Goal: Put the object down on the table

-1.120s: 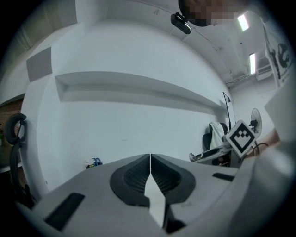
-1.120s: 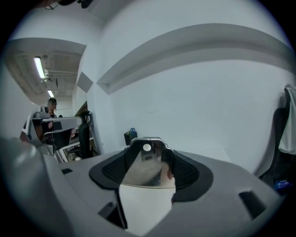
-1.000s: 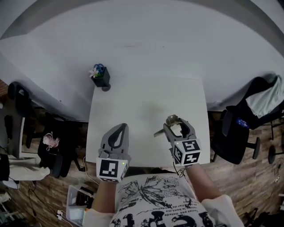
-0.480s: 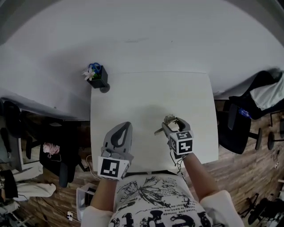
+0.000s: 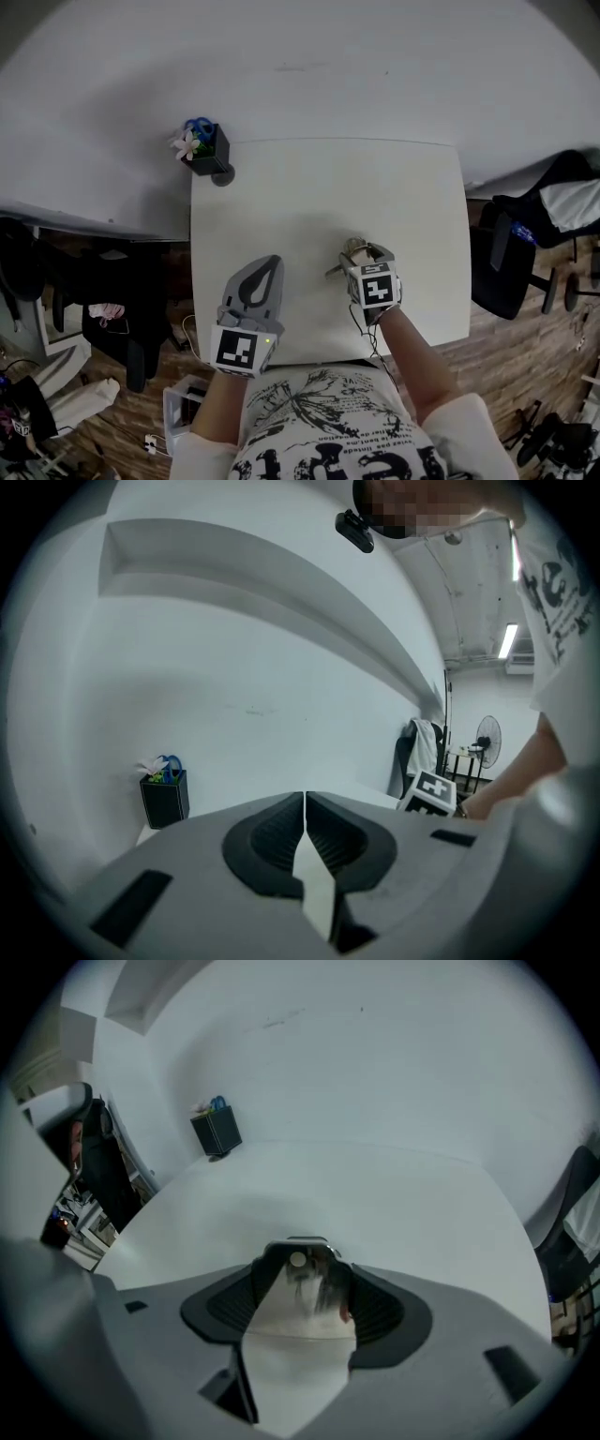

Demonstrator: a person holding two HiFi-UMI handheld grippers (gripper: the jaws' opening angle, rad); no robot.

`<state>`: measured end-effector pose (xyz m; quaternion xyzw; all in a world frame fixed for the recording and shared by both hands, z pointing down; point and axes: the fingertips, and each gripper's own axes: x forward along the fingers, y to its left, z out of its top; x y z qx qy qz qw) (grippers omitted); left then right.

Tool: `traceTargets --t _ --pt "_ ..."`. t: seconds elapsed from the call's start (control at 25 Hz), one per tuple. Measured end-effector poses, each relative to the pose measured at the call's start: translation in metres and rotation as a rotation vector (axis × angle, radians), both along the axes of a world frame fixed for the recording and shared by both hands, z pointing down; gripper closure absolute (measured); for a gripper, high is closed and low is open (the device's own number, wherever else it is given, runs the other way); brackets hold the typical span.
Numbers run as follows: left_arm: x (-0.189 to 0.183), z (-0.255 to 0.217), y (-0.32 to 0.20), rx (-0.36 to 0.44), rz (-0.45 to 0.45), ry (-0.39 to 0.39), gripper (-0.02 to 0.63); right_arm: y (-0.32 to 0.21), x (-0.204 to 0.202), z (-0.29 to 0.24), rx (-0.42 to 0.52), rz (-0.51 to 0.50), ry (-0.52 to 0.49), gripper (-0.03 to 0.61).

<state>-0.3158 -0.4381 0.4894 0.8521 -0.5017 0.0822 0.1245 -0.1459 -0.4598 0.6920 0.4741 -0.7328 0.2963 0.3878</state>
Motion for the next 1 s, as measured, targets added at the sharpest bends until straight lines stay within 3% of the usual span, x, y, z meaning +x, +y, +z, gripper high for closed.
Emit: traceTargets --t 0.24,0.44,0.68,0.88,1.0 --pt "-0.013 0.012 0.000 -0.033 -0.027 -0.007 0.601 -0.001 -0.003 0.016 -0.051 0.011 0.028 0.296" --pt "-0.017 0.021 0.002 0.021 -0.046 -0.023 0.601 -0.004 -0.003 0.019 -0.064 0.025 0.048 0.296" --pt "-0.018 0.024 0.010 -0.001 -0.068 -0.036 0.601 -0.003 -0.006 0.020 -0.095 0.017 0.025 0.262" --pt "-0.016 0.020 0.012 0.008 -0.077 -0.066 0.601 -0.009 -0.003 -0.004 -0.021 0.059 -0.031 0.256" --pt "-0.010 0.010 0.013 0.026 -0.076 -0.086 0.601 -0.009 -0.005 -0.032 0.050 0.021 -0.040 0.284"
